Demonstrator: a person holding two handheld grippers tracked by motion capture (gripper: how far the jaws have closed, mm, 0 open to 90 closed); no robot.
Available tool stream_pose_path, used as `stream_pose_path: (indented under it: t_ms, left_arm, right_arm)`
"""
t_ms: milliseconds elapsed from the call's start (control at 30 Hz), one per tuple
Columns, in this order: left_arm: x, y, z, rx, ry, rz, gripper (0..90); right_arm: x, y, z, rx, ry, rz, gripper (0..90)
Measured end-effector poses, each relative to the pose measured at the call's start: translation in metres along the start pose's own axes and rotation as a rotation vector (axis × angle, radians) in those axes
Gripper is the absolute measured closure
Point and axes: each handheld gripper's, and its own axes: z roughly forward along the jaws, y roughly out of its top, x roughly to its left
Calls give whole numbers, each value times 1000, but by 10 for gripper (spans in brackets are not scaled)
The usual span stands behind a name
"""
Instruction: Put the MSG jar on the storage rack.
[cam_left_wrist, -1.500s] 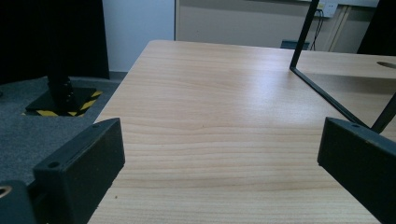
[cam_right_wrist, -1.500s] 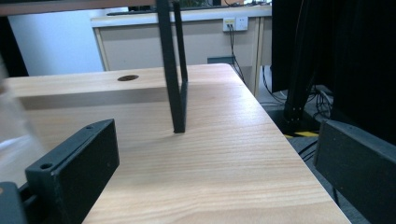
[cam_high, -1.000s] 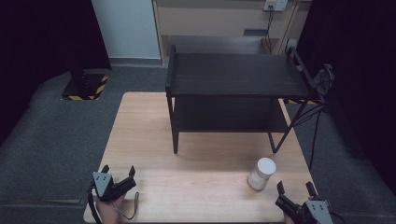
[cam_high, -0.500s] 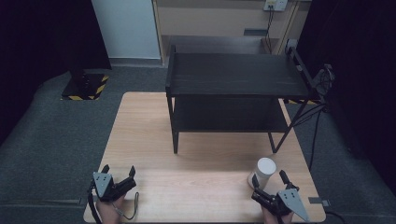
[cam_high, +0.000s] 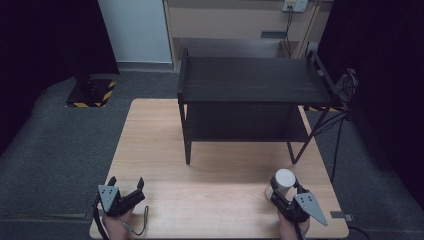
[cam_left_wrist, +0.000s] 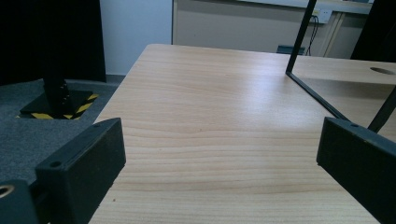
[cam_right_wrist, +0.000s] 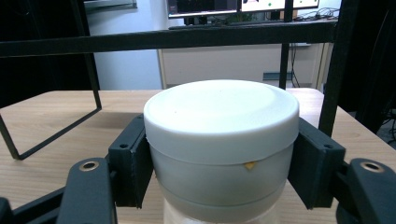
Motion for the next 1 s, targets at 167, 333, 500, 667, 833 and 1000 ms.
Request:
stream_pose_path:
  t_ms: [167,333,500,667,833,1000]
  left_arm:
    - [0,0,0,3,1,5,5]
    - [0,1,0,8,1,8,5]
    - [0,1,0,7,0,7,6]
    - [0,0,0,4,1,8,6]
    - [1,0,0,-2,3,-2,7]
    - [1,-1,0,-2,0,-1,7]
  right_arm:
    - [-4,2,-1,6,22,-11,333]
    - [-3,4,-2,14,19,-14,333]
    - [-5,21,0,-4,26,-21,334]
    - [-10,57,14,-27,37,-12,334]
    - [-13,90,30,-33,44,-12,334]
    - [-15,127,49,-21,57,-2,334]
